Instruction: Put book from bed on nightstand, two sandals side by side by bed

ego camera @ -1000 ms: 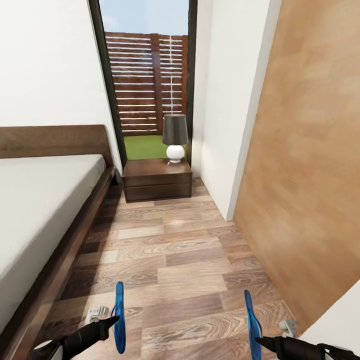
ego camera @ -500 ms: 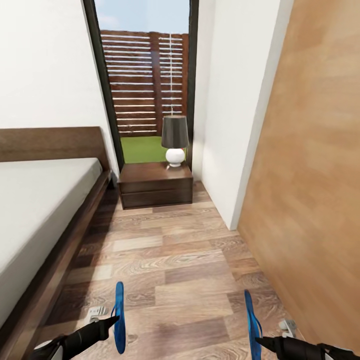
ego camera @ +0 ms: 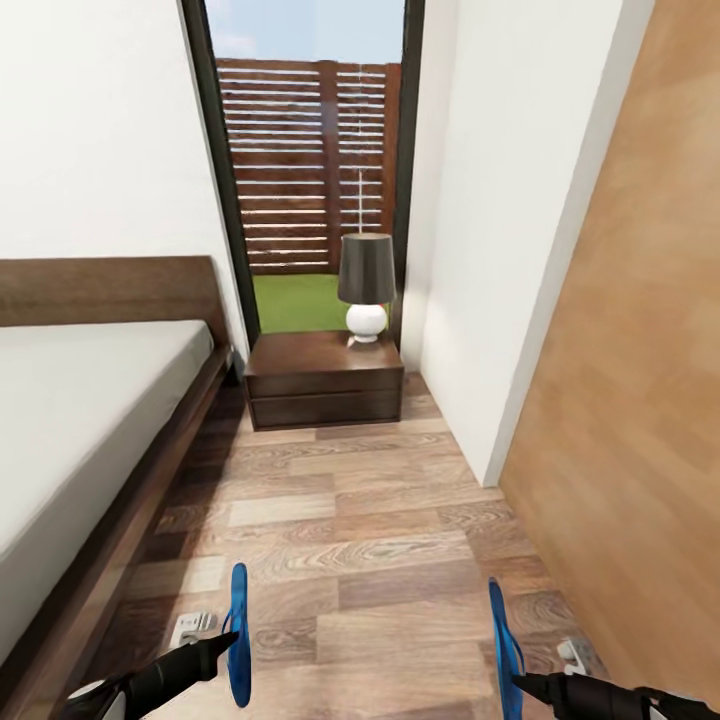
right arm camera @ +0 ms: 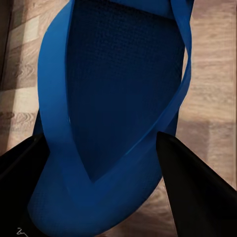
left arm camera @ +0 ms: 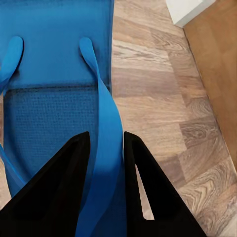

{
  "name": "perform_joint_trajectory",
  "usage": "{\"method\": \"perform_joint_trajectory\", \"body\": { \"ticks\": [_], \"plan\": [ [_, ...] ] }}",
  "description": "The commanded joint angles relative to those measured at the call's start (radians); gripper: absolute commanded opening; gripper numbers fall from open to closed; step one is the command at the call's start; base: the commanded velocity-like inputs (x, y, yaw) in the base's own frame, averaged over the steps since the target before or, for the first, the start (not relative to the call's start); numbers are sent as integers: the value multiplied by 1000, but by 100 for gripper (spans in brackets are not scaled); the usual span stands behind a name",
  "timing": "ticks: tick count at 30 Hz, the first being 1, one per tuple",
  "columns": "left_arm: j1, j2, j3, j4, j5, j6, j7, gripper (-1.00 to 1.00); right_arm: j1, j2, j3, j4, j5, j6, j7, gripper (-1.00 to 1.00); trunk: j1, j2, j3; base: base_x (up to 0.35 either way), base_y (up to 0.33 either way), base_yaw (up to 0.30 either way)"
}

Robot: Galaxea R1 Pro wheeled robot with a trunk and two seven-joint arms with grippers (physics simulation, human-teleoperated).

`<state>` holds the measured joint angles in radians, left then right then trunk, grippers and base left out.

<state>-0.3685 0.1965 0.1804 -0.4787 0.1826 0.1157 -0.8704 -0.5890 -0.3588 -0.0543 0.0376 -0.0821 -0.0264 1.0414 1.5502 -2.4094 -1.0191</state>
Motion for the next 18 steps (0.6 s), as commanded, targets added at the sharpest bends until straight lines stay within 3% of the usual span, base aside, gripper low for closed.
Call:
{"method": "perform_joint_trajectory", "body": {
  "ticks": [1,9,18],
  "plan": [
    [-1,0,2,0,8,10,-4,-100,-2,0,-7,4,-1,-3,3,-100,0,0,-1,329,0,3],
    [-1,-1,1,0,8,10,-4,-100,-2,0,-7,4,-1,-3,3,-100,0,0,-1,325,-29,1],
    [-1,0,2,0,8,10,-4,-100,-2,0,-7,4,-1,-3,3,-100,0,0,-1,287,-148,0]
  ]
}}
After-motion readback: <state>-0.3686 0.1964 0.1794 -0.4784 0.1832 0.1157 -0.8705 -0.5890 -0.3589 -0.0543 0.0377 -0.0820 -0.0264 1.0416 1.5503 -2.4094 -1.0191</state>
